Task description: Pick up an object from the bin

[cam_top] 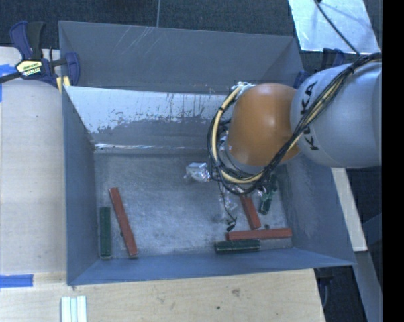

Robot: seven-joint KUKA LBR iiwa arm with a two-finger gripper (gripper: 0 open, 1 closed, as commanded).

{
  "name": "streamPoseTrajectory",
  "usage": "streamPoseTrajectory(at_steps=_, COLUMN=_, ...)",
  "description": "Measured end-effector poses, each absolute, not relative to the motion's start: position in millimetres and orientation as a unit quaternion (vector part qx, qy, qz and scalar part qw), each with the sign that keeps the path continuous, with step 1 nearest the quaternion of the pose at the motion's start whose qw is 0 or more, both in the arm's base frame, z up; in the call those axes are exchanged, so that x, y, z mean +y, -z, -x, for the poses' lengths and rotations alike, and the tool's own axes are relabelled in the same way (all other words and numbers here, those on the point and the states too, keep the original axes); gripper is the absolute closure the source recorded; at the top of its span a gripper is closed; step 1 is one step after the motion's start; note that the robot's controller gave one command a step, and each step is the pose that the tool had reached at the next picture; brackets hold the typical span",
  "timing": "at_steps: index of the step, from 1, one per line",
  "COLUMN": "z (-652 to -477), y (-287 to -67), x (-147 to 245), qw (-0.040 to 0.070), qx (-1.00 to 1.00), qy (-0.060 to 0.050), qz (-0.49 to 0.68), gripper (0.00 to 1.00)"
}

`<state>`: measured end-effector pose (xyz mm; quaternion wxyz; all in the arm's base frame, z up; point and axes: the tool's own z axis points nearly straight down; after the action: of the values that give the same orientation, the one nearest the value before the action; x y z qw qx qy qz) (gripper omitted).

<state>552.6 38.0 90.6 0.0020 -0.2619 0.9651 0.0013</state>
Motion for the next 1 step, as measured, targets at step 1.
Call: streamPoseTrajectory(at_steps=1, z=-620.4, y=-164.4, x=6.9, qw=0.005, qx=0.904, qy=0.002, qz=0.427, gripper=0.00)
